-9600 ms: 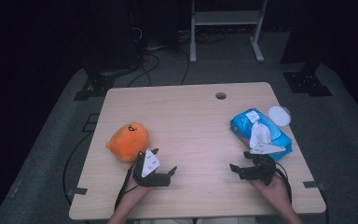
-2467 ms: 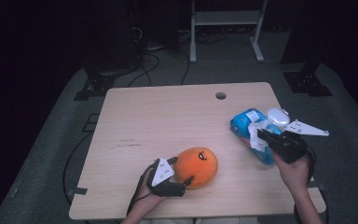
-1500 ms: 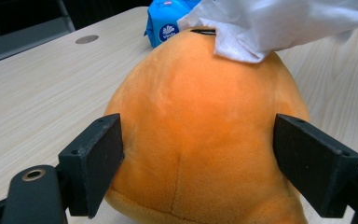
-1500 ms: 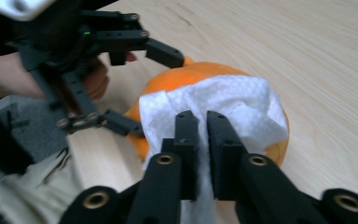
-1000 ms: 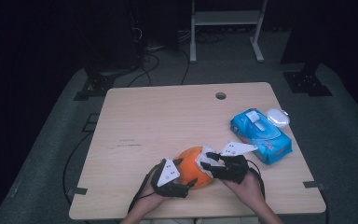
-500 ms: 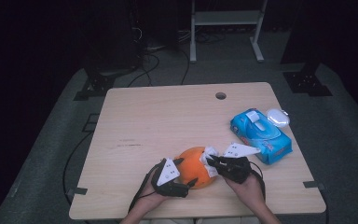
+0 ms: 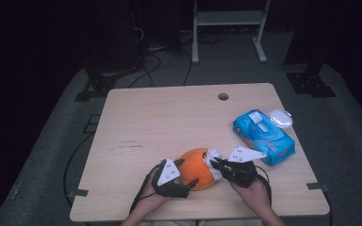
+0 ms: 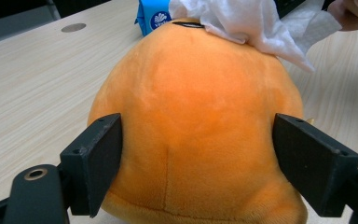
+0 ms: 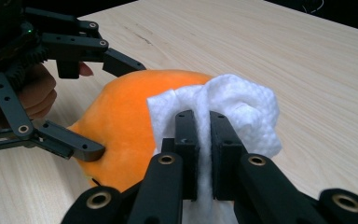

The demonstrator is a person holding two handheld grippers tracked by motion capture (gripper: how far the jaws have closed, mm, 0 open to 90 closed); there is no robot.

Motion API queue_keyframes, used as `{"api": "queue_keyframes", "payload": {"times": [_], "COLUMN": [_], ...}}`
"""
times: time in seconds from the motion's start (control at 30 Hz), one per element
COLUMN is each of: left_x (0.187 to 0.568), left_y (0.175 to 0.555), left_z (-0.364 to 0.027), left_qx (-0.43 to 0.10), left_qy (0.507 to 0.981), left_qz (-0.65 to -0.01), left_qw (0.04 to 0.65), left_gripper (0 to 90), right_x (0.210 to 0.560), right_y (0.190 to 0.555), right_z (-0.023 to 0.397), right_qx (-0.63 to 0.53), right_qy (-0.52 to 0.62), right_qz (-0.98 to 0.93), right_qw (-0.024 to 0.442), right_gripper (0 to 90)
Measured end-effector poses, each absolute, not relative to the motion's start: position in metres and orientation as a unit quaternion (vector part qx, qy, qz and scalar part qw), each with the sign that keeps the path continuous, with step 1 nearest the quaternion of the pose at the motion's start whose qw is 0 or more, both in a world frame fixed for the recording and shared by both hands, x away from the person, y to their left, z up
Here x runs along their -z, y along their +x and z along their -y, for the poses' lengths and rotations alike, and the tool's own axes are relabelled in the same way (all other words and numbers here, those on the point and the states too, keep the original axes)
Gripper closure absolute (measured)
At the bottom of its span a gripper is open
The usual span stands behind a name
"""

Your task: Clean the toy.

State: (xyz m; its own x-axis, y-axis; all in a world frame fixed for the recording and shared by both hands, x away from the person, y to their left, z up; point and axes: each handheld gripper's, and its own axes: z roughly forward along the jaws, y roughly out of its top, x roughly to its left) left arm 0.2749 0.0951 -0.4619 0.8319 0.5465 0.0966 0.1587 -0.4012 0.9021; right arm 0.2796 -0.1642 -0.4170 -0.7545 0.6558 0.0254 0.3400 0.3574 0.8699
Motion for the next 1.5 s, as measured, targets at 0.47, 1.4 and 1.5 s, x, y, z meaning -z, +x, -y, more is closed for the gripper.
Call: {"api": "queue_keyframes", "payload": {"times": [0.47,1.4,1.5], "left_x": [0.462,0.463,0.463], "left_y": [0.28,0.279,0.279], "left_z": [-0.099,-0.092,-0.092], "left_qx": [-0.186,-0.221,-0.22], "left_qy": [0.811,0.803,0.802], "left_qz": [-0.232,-0.237,-0.238], "left_qw": [0.504,0.5,0.501], "left_gripper": [18.1,19.1,19.1], "right_x": [0.419,0.422,0.421], "right_y": [0.279,0.274,0.268], "right_z": [0.171,0.164,0.152], "right_qx": [-0.472,-0.477,-0.475], "right_qy": [0.316,0.296,0.272], "right_qz": [-0.806,-0.815,-0.823], "right_qw": [0.166,0.146,0.148], "right_gripper": [82.8,82.4,82.2]}}
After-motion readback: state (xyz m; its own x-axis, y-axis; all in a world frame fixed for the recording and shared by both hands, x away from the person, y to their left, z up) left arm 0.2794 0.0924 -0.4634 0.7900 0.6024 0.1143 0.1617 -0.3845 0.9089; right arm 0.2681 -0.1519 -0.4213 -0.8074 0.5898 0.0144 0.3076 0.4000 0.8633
